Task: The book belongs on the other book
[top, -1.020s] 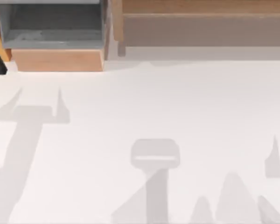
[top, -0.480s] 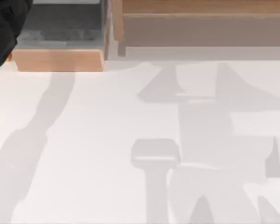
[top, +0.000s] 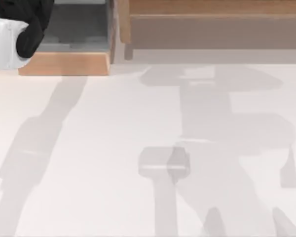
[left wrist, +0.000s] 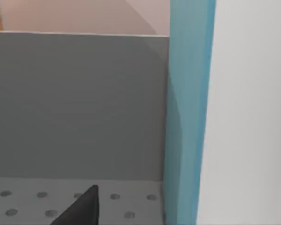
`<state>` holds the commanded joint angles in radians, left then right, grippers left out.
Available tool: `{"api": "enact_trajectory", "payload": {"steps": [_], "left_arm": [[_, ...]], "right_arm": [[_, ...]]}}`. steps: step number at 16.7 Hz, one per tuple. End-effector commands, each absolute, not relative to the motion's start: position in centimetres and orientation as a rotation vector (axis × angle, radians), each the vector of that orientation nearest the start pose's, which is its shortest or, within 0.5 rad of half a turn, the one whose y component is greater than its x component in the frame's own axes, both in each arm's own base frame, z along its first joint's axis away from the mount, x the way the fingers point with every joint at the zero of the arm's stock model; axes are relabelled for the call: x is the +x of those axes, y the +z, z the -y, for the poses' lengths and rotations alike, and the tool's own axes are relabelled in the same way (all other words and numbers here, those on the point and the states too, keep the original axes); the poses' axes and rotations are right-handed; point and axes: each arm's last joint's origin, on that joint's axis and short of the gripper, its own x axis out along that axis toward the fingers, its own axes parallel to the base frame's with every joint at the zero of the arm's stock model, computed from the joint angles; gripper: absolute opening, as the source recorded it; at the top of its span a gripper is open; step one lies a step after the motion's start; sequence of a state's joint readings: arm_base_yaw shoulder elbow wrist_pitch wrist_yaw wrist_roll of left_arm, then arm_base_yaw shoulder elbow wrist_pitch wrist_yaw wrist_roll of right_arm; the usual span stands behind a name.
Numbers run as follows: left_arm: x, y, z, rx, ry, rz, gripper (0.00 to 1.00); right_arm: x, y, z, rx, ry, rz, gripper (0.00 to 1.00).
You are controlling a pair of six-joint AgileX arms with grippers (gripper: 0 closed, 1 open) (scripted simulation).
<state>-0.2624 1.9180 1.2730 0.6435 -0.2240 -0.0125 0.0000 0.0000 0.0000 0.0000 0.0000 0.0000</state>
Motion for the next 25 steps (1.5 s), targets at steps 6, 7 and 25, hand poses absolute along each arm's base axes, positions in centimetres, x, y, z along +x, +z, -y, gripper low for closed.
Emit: {"api": "enact_trajectory", "payload": {"steps": [6,7,25], "left_arm": [[43.9,24.8,10.3,-0.027,-0.017,-0.006,1.00],[44.2,24.8,10.4,-0.027,-0.018,-0.005,1.00],[46.3,24.8,10.5,-0.027,-0.017,-0.005,0.40]], "right_arm": [[10.6,16.0,0.1,0.000,0.000,0.000,1.00],[10.6,16.0,0.1,0.000,0.000,0.000,1.00],[10.6,16.0,0.1,0.000,0.000,0.000,1.00]]}}
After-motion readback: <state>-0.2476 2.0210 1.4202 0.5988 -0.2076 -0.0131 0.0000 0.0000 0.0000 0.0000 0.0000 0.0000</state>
